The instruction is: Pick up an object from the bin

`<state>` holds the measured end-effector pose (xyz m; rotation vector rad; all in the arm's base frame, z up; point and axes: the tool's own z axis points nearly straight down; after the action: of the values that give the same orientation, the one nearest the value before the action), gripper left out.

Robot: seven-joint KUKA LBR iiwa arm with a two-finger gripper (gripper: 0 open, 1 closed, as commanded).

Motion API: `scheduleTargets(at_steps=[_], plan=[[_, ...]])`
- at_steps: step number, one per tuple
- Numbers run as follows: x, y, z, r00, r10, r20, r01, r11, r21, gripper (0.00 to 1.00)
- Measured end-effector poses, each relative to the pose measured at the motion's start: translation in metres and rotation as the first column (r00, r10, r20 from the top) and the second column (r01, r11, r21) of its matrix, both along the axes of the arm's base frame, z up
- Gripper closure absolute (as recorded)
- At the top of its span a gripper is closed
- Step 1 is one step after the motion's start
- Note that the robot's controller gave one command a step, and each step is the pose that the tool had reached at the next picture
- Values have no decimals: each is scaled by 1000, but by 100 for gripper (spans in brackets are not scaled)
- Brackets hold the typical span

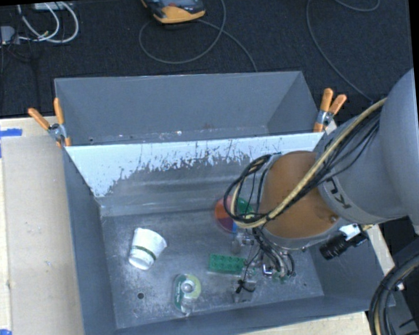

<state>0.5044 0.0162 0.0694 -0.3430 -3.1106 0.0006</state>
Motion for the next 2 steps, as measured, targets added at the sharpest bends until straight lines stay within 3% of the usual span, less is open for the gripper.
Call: scheduleTargets(at_steps=[1,2], plan=[[-5,-7,0,998,-68,-6,68,998,0,100],[-5,-7,0,998,-69,-6,69,998,0,100]])
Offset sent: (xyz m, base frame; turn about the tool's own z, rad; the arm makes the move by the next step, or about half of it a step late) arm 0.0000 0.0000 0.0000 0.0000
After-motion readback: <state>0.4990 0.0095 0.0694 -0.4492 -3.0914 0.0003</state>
